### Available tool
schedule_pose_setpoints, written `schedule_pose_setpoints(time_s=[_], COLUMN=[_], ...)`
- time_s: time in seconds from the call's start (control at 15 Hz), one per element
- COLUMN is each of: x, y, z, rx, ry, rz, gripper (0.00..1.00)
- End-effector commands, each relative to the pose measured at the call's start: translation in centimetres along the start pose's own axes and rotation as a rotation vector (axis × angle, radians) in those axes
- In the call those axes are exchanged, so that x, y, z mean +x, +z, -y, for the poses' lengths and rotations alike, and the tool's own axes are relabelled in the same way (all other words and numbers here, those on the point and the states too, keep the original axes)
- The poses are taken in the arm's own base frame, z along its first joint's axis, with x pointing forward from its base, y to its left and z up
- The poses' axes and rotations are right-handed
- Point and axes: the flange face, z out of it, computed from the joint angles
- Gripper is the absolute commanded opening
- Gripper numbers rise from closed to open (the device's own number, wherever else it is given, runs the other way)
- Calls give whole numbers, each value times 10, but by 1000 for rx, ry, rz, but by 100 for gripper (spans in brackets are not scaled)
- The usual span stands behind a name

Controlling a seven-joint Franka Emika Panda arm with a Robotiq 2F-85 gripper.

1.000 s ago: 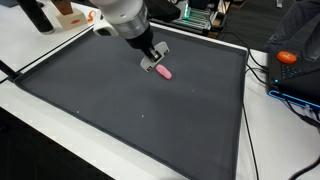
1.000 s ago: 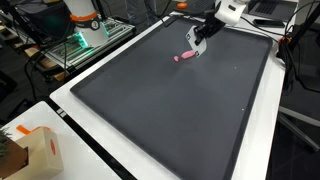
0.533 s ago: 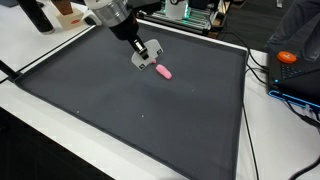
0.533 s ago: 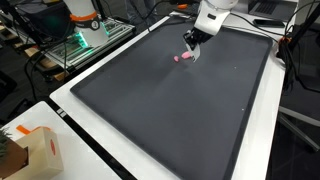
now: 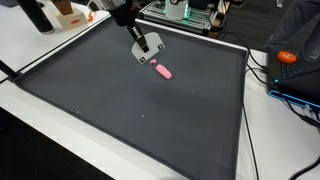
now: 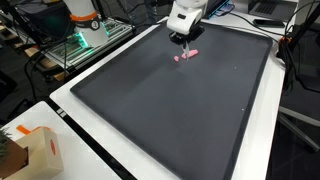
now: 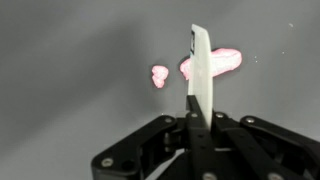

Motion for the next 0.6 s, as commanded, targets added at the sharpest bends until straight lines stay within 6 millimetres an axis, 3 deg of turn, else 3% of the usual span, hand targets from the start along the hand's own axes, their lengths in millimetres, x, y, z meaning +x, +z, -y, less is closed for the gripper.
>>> schedule_pose_setpoints(time_s=[0.0,0.53], x=[-20,-41], y=[-2,-12], z=[-35,-76], rx=[76,160], ry=[28,73], rz=[-25,-115], gripper=[1,1])
